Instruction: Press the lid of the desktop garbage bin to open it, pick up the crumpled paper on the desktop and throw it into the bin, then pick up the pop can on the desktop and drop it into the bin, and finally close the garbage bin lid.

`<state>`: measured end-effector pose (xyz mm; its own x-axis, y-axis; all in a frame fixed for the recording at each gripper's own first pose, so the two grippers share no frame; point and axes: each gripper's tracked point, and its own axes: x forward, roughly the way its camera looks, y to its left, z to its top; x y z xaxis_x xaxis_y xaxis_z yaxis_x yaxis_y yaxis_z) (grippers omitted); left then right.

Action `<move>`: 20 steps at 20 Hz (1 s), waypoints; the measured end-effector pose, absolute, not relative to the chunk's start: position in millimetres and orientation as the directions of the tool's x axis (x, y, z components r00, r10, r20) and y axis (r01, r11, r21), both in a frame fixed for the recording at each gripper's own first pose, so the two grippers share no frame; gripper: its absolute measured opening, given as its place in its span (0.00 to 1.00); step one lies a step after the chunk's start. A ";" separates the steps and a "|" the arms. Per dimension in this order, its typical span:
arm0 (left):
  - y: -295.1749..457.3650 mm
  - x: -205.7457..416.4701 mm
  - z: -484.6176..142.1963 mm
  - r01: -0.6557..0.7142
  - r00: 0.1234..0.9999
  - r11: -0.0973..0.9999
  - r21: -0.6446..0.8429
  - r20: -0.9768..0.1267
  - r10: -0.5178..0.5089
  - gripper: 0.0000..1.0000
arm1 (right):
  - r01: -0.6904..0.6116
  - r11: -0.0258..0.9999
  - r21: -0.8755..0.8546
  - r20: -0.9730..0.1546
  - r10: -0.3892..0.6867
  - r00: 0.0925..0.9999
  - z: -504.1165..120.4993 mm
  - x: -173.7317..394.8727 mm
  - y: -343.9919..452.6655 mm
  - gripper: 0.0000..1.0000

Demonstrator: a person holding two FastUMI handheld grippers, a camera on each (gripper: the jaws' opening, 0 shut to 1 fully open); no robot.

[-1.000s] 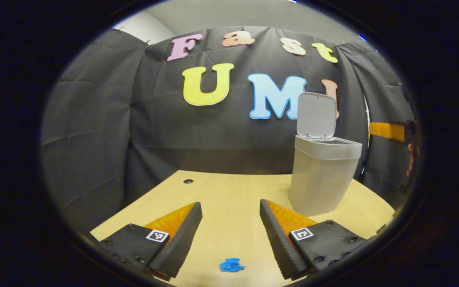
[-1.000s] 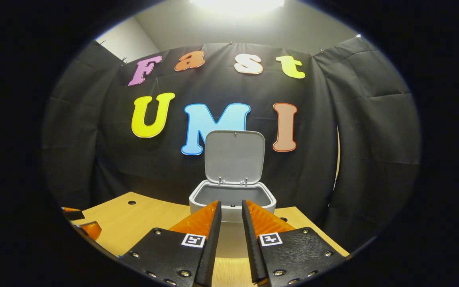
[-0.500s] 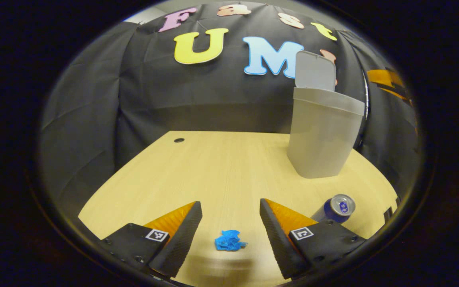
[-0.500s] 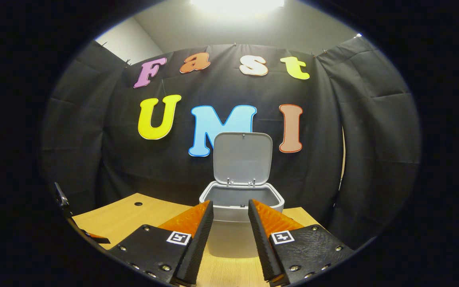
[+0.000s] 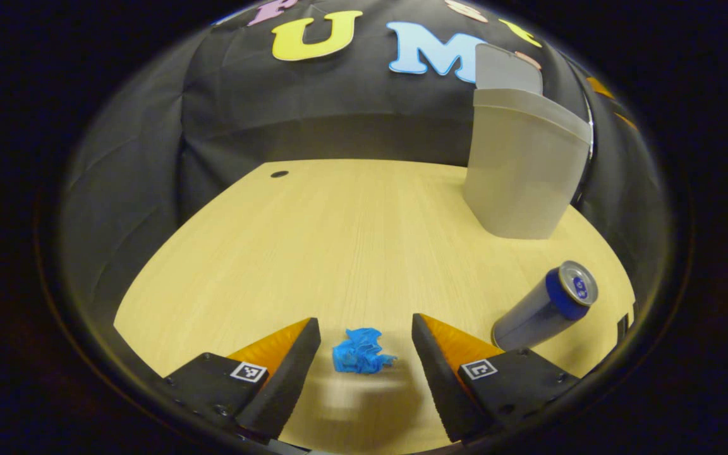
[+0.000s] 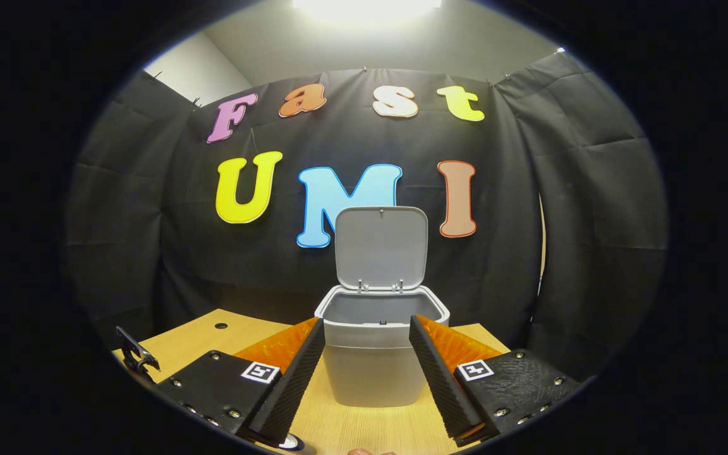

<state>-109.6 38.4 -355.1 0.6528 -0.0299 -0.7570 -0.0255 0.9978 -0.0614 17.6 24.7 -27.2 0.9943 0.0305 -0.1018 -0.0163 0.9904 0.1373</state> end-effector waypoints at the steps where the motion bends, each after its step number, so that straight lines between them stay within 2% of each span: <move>1: 38.5 -112.2 -362.0 -0.026 0.639 0.998 -0.063 -0.768 -0.032 0.96 | -0.017 0.989 0.144 -0.113 0.034 0.993 -29.0 18.3 24.8 0.83; 2: 39.4 -114.3 -366.2 -0.029 0.626 0.998 -0.061 -0.779 -0.029 0.96 | -0.017 0.988 0.150 -0.121 0.036 0.992 -30.9 17.8 25.1 0.87; 11: 51.4 -119.1 -388.2 -0.066 0.585 0.996 -0.065 -0.811 -0.014 0.96 | -0.038 0.984 0.173 -0.164 0.067 0.984 -43.6 21.3 29.9 0.87; 14: 54.0 -118.5 -388.9 -0.077 0.591 0.995 -0.055 -0.807 0.001 0.84 | -0.049 0.985 0.168 -0.172 0.078 0.982 -46.4 20.7 31.7 0.87; 18: 56.0 -117.2 -388.0 -0.085 0.600 0.994 -0.062 -0.800 0.001 0.58 | -0.060 0.985 0.162 -0.179 0.089 0.980 -48.8 20.2 32.4 0.87; 19: 54.0 -117.4 -388.0 -0.080 0.600 0.994 -0.068 -0.800 -0.007 0.45 | -0.060 0.985 0.161 -0.179 0.089 0.980 -49.2 19.9 32.2 0.87; 20: 51.4 -118.2 -387.5 -0.077 0.600 0.994 -0.073 -0.800 -0.013 0.42 | -0.061 0.985 0.161 -0.179 0.089 0.980 -49.7 19.3 32.8 0.87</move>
<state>-118.2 51.4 -387.5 0.6000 -0.0125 -0.7999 -0.0769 0.9943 -0.0732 19.3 32.8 -49.7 0.9799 0.0894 -0.1786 -0.0606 0.9851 0.1608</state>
